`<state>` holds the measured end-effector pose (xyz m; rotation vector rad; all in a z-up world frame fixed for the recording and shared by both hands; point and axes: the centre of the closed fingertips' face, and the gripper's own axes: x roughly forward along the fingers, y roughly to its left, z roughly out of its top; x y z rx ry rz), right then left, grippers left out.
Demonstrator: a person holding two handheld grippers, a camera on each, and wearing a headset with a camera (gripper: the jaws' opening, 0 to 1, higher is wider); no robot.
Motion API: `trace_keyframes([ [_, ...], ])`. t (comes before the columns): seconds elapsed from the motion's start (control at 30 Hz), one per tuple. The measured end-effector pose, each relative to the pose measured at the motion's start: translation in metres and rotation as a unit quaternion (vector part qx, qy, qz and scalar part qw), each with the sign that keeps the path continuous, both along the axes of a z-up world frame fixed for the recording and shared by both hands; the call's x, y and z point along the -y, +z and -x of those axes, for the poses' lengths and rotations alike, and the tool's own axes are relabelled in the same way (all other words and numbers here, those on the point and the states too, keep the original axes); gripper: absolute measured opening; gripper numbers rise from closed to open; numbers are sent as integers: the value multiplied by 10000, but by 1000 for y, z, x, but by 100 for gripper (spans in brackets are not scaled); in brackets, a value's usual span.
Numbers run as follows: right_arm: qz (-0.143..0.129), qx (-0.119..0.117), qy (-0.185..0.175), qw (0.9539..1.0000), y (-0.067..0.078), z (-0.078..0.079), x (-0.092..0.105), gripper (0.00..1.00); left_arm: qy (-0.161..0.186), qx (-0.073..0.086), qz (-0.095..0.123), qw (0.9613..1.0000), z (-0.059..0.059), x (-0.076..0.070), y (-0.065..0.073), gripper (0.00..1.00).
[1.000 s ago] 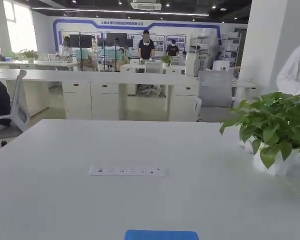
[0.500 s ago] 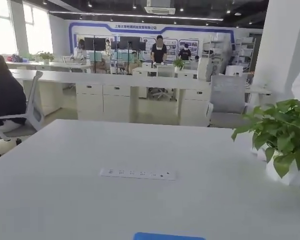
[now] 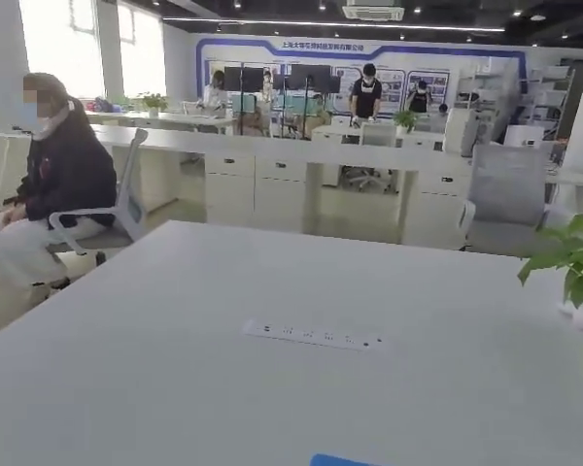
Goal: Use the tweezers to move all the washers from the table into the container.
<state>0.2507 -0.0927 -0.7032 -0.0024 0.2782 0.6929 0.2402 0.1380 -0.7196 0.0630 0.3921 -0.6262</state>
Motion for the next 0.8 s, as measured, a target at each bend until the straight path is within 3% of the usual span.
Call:
trace_keyframes([
  [0.13,-63,198,-193,9996,6,-7,3,99,451,313,375,9978,-2,-10,19,81],
  [0.23,-43,207,-202,9996,6,-5,3,99,731,513,846,9924,-1,-13,32,91],
  [0.3,-44,198,-227,9995,6,-4,3,99,788,549,1046,9899,1,-13,37,97],
  [0.43,-114,203,-333,9992,8,-4,6,99,955,770,1016,9872,1,-18,42,99],
  [0.8,-274,245,-578,9976,15,-3,13,99,1040,952,1032,9846,-1,-19,50,99],
])
